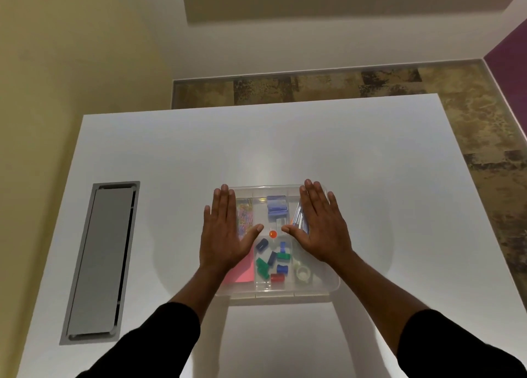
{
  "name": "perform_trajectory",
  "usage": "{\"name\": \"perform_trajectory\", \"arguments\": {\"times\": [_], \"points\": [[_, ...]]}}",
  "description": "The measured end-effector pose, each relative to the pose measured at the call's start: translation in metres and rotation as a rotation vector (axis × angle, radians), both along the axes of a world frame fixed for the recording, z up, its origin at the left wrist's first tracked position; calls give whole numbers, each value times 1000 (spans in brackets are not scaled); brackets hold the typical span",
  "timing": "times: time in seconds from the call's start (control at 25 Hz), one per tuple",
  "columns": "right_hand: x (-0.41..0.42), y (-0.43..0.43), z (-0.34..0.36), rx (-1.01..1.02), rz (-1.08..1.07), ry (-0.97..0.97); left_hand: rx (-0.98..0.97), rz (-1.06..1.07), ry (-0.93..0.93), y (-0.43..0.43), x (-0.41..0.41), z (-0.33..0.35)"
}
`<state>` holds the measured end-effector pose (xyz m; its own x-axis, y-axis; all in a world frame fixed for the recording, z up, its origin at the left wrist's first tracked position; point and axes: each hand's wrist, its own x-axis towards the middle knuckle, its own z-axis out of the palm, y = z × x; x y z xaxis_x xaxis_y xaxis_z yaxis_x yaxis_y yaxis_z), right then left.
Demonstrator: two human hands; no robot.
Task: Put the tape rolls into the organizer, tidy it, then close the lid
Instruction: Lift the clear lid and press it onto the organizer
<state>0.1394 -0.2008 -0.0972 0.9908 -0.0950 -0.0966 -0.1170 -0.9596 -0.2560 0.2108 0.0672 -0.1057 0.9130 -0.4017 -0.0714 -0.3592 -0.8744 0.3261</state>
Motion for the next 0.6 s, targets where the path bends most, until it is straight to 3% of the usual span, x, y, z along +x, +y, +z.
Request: {"name": "perform_trajectory", "arguments": {"times": [0.32, 0.6], "points": [[-2, 1, 11, -74, 18, 48, 52, -17, 29, 3, 0, 9], [-93, 46, 16, -13, -148, 69, 13, 30, 55, 34, -74, 11]]}}
